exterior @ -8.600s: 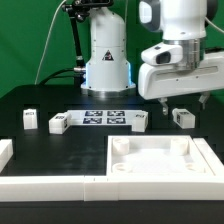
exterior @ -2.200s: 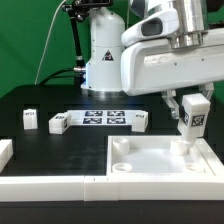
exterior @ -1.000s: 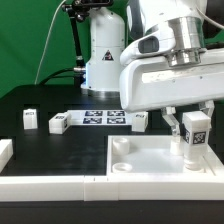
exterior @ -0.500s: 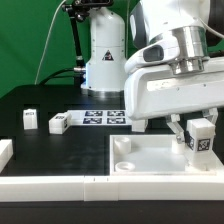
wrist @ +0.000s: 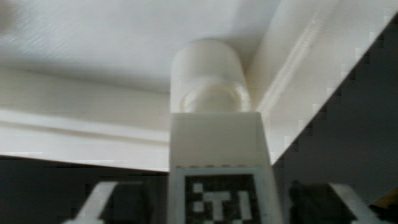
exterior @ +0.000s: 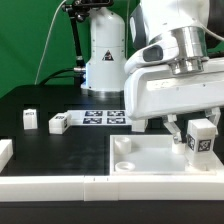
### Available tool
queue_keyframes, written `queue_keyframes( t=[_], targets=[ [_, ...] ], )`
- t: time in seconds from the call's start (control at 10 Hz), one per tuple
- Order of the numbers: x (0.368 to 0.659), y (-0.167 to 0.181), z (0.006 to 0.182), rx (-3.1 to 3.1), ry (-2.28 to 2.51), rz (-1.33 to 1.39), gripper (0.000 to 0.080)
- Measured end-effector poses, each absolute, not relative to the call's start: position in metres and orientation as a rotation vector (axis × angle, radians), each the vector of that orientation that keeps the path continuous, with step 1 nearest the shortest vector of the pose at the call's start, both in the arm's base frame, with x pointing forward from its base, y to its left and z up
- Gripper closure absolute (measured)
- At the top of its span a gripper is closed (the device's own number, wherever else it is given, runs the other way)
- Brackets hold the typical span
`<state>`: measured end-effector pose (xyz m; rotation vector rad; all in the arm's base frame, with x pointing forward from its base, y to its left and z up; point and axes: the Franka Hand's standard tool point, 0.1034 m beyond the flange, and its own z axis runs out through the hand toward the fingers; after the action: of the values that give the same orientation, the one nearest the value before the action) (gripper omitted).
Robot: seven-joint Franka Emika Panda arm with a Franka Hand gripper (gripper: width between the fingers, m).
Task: Assemble one leg
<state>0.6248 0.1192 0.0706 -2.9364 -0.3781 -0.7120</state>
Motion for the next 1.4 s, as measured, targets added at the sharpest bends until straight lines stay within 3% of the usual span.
queue_keyframes(
  t=[0.1,0.2,0.3,0.6,1.0,1.4],
  targets=[
    [0.625,0.119,0.071,-2.936,-0.378,-0.712,0.0303],
    [0.625,0.119,0.071,-2.936,-0.378,-0.712,0.0183],
    [0.625,0.119,0.071,-2.936,-0.378,-0.712,0.016],
    [0.625,0.119,0.072,-2.937,-0.379,-0.711,0.0151],
    [0.63,0.122,0.087,-2.943,-0.394,-0.654,0.0151],
    [0.619,0.123,0.08,-2.979,-0.404,-0.172,0.0151]
  ],
)
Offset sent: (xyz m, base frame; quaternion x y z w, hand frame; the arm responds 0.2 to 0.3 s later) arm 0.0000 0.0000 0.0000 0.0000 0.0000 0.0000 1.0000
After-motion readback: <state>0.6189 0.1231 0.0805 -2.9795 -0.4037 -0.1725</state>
